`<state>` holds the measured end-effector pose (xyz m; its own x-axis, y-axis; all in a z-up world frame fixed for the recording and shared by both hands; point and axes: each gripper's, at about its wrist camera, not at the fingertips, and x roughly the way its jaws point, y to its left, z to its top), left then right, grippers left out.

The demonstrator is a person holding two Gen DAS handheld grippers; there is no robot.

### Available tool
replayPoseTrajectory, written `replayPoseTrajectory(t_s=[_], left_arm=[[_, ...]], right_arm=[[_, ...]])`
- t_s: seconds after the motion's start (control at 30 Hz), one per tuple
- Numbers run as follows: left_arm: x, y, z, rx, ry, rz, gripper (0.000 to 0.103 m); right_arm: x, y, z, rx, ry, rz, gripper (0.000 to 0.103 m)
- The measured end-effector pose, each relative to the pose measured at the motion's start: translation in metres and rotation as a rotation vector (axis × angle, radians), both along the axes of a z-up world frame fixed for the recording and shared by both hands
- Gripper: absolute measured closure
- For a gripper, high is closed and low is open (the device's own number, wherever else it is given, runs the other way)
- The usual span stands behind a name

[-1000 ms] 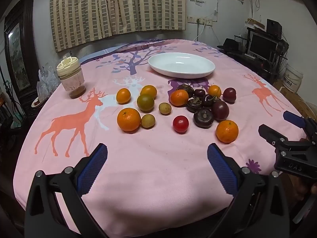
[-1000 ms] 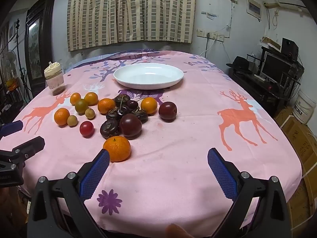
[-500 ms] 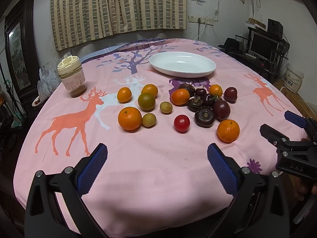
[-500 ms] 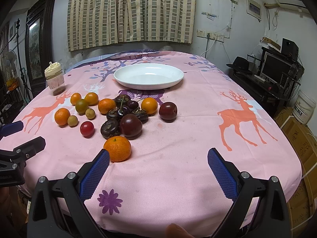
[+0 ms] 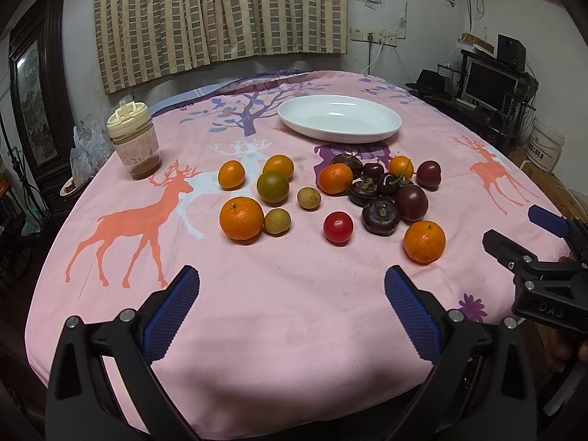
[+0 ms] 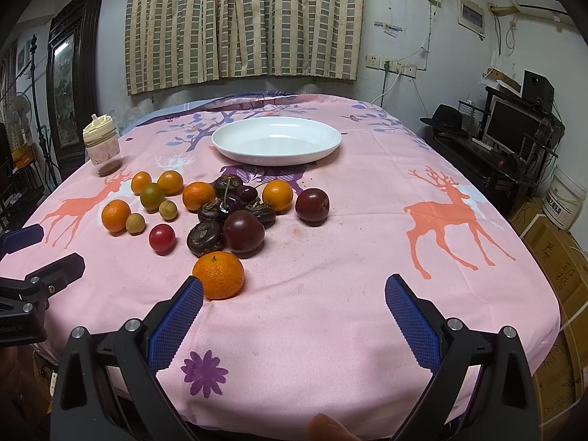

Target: Organize fruits

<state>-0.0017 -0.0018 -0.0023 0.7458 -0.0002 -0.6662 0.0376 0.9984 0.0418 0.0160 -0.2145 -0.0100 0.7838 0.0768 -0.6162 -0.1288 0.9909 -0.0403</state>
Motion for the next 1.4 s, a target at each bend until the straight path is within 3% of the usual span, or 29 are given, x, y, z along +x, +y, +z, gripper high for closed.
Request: replayPoseTrajectory(t_s=[0.8, 1.23, 1.4], left_arm=[[0.0, -0.001, 0.0, 0.001, -0.001, 0.0, 0.004], [0.007, 0.02, -0.01, -0.028, 0.008, 0.022, 0.004], [0.009, 0.036, -0.013, -0.044, 0.005, 0.019, 0.004]], right_arm=[[0.0, -0.001, -0.002, 0.01, 0.004, 0.01, 0.004], [0.008, 0.01, -0.012, 0.013, 0.026, 0.045, 0.004], [0.011, 0.011, -0.024, 0.051, 0.064, 0.109, 0.004]])
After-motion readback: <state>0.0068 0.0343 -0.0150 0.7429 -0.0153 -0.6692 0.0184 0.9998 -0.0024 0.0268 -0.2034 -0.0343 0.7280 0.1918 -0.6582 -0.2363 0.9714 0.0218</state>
